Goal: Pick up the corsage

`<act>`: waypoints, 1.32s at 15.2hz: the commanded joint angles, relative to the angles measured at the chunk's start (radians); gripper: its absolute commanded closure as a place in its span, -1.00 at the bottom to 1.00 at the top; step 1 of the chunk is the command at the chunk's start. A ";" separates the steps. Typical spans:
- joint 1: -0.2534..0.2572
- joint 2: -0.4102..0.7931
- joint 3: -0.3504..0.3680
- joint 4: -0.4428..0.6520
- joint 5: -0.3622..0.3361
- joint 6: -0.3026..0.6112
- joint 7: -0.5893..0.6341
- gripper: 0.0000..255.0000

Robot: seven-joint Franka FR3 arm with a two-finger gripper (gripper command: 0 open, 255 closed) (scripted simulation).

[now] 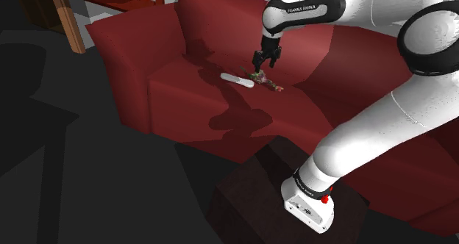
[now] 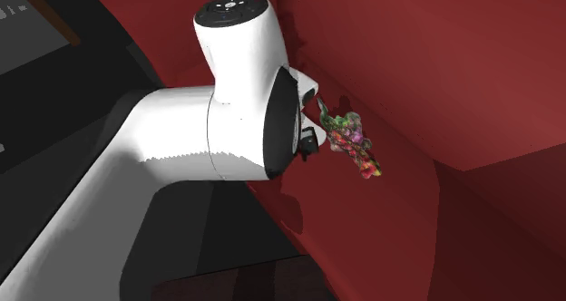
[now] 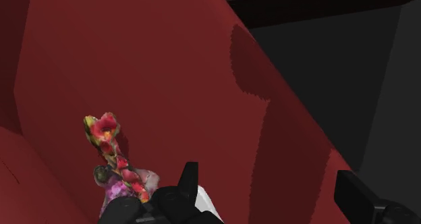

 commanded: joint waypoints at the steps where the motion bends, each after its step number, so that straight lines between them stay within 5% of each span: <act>1: -0.009 0.081 -0.015 0.048 -0.015 0.032 -0.020 -1.00; 15: -0.089 0.589 -0.078 0.438 -0.075 0.150 -0.124 -1.00; 20: -0.094 0.624 -0.078 0.428 -0.076 0.193 -0.115 -1.00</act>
